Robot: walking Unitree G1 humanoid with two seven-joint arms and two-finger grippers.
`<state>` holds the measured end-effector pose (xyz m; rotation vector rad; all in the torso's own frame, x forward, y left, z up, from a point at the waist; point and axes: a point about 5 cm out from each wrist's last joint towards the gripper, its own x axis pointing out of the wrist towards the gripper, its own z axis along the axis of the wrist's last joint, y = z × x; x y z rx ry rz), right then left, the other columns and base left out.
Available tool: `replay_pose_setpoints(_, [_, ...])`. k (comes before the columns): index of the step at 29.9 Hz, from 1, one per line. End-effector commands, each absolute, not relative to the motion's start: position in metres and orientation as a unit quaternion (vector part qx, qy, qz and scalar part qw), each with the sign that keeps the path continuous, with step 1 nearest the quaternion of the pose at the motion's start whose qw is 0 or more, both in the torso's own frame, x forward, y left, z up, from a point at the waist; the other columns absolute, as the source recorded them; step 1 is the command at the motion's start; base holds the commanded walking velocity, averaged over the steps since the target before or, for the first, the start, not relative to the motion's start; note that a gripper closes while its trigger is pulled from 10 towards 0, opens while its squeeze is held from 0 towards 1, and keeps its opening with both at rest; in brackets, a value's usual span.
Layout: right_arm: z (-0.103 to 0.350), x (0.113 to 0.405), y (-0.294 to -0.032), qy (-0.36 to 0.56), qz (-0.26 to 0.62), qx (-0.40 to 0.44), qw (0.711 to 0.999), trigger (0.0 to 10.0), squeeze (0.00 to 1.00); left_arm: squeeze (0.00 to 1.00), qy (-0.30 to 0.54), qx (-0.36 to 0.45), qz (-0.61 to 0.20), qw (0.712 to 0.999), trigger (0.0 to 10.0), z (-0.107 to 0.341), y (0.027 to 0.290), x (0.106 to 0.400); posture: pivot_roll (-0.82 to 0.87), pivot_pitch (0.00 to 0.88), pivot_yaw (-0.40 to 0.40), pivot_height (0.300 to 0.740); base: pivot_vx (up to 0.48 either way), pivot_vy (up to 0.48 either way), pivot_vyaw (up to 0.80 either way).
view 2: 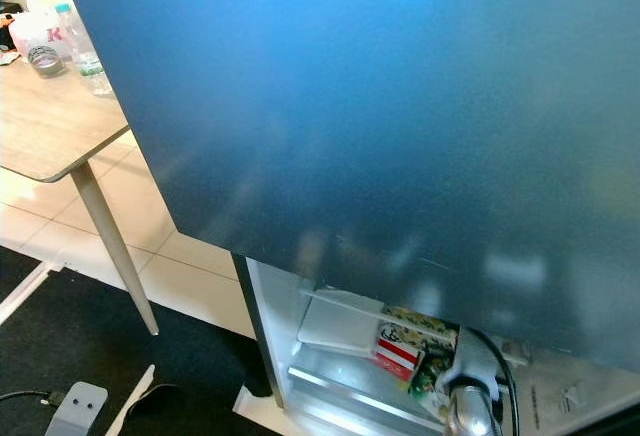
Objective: Restocking fridge
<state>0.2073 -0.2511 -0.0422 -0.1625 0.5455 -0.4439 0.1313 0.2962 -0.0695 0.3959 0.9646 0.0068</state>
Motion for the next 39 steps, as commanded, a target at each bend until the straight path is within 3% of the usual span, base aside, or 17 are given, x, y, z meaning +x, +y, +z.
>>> replay_pose_setpoints(1, [-0.045,0.205,-0.246,0.268,-0.210,-0.088,0.936,10.0,0.00,0.29,0.469,0.201,0.004,0.860,10.0,-0.068,0.304,0.128,0.02,0.027,0.053,0.705,0.000,0.000,0.00])
replay_pose_setpoints(13, [-0.062,0.181,-0.240,0.318,-0.174,-0.120,0.924,10.0,0.00,0.29,0.459,0.182,0.023,0.869,10.0,-0.068,0.303,0.128,0.02,0.057,0.010,0.700,0.000,0.000,0.00])
replay_pose_setpoints(39, [-0.062,0.184,-0.238,0.328,-0.160,-0.128,0.922,10.0,0.00,0.29,0.463,0.185,0.024,0.867,10.0,-0.069,0.299,0.132,0.03,0.039,0.016,0.680,0.000,0.000,0.00])
